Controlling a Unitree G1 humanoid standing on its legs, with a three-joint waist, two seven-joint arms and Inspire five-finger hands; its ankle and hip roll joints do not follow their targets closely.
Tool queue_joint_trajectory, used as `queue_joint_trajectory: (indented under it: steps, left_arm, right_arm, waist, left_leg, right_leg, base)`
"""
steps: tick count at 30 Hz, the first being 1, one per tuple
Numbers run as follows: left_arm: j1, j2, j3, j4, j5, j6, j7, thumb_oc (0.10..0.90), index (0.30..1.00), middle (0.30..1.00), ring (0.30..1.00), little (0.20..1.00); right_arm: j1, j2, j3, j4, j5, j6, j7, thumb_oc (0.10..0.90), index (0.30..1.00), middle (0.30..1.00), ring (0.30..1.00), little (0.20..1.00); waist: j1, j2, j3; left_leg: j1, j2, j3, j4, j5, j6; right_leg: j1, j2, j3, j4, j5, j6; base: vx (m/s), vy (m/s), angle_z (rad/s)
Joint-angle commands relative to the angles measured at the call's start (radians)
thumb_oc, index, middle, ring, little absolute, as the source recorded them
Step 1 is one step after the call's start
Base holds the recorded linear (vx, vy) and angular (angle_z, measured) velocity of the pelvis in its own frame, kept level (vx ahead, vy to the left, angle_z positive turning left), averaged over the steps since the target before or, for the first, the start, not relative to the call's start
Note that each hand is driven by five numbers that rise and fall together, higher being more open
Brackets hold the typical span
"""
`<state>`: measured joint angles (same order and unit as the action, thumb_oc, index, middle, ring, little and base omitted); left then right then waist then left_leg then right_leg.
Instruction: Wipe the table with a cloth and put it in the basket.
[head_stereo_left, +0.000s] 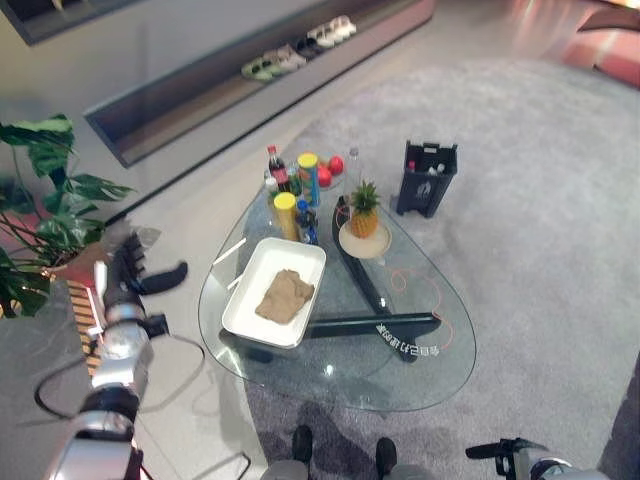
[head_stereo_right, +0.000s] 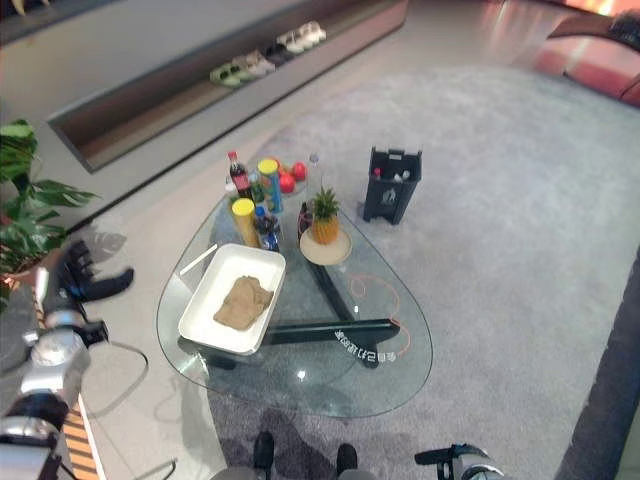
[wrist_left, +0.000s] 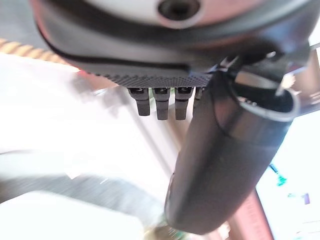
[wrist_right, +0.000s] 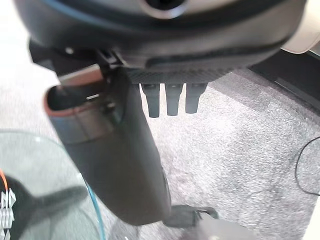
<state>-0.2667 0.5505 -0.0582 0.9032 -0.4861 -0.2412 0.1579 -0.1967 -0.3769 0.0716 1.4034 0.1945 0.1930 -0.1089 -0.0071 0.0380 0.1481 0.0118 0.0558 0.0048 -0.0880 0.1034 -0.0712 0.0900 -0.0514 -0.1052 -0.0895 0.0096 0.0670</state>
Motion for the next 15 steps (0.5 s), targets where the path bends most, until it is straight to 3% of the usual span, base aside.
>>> queue_joint_trajectory:
  steps: [1, 8, 9, 15]
  left_arm:
    - [0.004, 0.001, 0.072, 0.092, 0.047, -0.046, -0.052, 0.800, 0.900, 0.900, 0.900, 0.900]
    - [0.143, -0.122, 0.048, 0.305, 0.232, 0.020, -0.130, 0.800, 0.900, 0.900, 0.900, 0.900]
    - [0.159, -0.139, 0.036, 0.335, 0.235, 0.055, -0.143, 0.800, 0.900, 0.900, 0.900, 0.900]
    - [0.195, -0.194, -0.010, 0.428, 0.302, 0.128, -0.150, 0.800, 0.900, 0.900, 0.900, 0.900]
  right_arm:
    - [0.041, -0.032, 0.041, 0.030, -0.150, 0.015, 0.014, 0.800, 0.900, 0.900, 0.900, 0.900]
    - [0.059, 0.007, 0.069, 0.030, -0.241, 0.007, 0.066, 0.800, 0.900, 0.900, 0.900, 0.900]
    - [0.062, 0.013, 0.071, 0.032, -0.244, 0.008, 0.069, 0.800, 0.900, 0.900, 0.900, 0.900]
    - [0.069, 0.033, 0.081, 0.047, -0.288, -0.003, 0.072, 0.800, 0.900, 0.900, 0.900, 0.900]
  waist:
    - [0.021, -0.014, -0.068]
    - [0.033, -0.023, -0.085]
    - [0.032, -0.024, -0.086]
    - [0.029, -0.028, -0.083]
  left_leg:
    - [0.037, -0.055, -0.001, 0.001, -0.087, 0.023]
    - [0.069, -0.055, 0.003, 0.001, -0.104, 0.033]
    - [0.071, -0.055, 0.004, 0.001, -0.106, 0.035]
    - [0.083, -0.055, 0.008, 0.001, -0.114, 0.043]
  right_leg:
    - [-0.031, -0.009, -0.007, 0.058, -0.009, 0.015]
    - [0.004, -0.011, -0.009, 0.036, -0.008, 0.017]
    - [0.006, -0.011, -0.009, 0.036, -0.009, 0.018]
    - [0.014, -0.014, -0.012, 0.036, -0.010, 0.021]
  base:
    - [0.04, 0.032, -0.06]
    - [0.04, 0.031, 0.00]
    - [0.04, 0.031, 0.01]
    - [0.02, 0.022, 0.00]
